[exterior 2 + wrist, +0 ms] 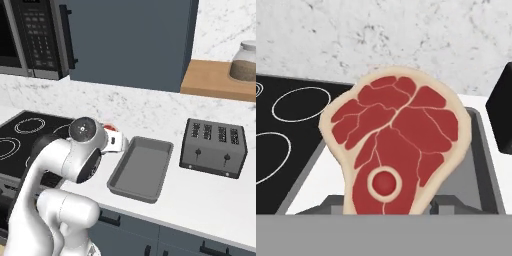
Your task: Place one potato and one steak in each tupperware on the nearby counter, to pack two identical lunches.
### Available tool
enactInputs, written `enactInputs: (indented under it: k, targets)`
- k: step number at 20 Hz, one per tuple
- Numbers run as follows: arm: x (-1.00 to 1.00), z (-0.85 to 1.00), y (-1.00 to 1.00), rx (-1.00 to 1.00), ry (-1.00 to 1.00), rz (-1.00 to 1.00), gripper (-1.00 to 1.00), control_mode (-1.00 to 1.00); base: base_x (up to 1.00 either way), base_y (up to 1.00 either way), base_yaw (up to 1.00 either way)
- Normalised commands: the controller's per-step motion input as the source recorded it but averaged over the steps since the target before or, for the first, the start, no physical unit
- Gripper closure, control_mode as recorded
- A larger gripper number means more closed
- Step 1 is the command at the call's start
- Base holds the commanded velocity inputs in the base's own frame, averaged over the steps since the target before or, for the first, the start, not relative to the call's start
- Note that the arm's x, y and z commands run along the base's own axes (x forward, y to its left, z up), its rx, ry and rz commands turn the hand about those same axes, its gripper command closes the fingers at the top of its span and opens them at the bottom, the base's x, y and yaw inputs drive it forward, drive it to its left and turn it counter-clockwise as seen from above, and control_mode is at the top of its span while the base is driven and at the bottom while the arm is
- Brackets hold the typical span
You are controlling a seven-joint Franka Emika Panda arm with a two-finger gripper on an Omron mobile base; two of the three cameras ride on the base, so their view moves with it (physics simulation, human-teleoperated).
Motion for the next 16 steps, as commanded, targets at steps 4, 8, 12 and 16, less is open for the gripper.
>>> enactInputs:
  k: [4,8,12,16]
  targets:
    - [1.00,-0.94,-0.47,0.00,0.09,0.00,1.00,-1.00,0.00,0.00,0.00]
    - [0.86,-0.74,-0.46,0.00,0.22,0.00,1.00,-1.00,0.00,0.00,0.00]
    - [0.48,-0.46,-0.58,0.00,0.18,-0.01,1.00,-1.00,0.00,0.00,0.00]
    - [0.39,-0.29,-0.39,0.00,0.12,-0.04,1.00,-1.00,0.00,0.00,0.00]
